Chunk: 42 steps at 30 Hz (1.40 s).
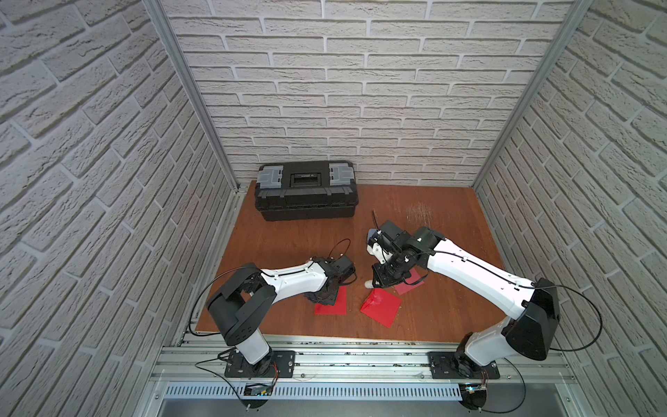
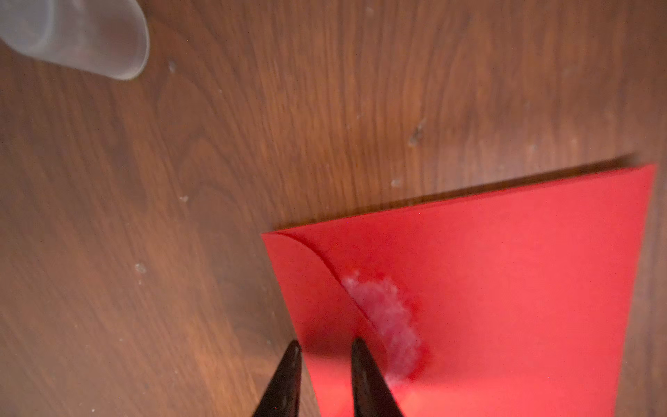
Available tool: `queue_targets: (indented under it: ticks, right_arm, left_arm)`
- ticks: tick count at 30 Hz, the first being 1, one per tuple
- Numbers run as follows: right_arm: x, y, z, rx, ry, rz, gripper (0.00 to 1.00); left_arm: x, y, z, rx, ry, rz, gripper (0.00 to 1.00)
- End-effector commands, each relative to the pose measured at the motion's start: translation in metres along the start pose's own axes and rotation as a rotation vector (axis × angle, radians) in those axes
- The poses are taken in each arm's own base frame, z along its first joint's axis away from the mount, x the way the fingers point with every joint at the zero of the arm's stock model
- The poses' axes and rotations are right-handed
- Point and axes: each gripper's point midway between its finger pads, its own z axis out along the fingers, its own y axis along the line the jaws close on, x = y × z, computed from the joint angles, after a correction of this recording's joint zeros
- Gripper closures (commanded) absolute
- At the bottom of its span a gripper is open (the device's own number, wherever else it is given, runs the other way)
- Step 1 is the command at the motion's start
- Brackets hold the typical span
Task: Seal the envelope with a glue stick
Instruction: Seal the envelope at the center of the board.
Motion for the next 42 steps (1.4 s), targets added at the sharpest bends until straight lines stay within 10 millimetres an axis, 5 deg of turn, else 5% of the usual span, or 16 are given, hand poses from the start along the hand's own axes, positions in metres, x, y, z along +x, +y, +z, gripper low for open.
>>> queue_targets:
  ticks: [1, 17, 29, 42]
  right_arm:
    - [-0.001, 0.002, -0.001, -0.013, -0.006, -0.016, 0.97]
    - [-0.003, 0.001, -0.008, 0.001, -0.017, 0.01, 0.97]
    - [-0.002, 0.0, -0.009, 0.008, -0.011, 0.015, 0.97]
    - [0.005, -0.004, -0.006, 0.014, 0.004, 0.013, 0.97]
  left_arm:
    - [0.028, -0.01, 0.018, 0.055, 0.109, 0.016, 0.76]
    - [-0.013, -0.009, -0.034, 0.234, -0.047, -0.047, 0.77]
    - [0.003, -0.01, -0.002, 0.193, 0.027, -0.026, 0.76]
    - [0.043, -0.007, 0.031, -0.005, 0.189, 0.11, 0.76]
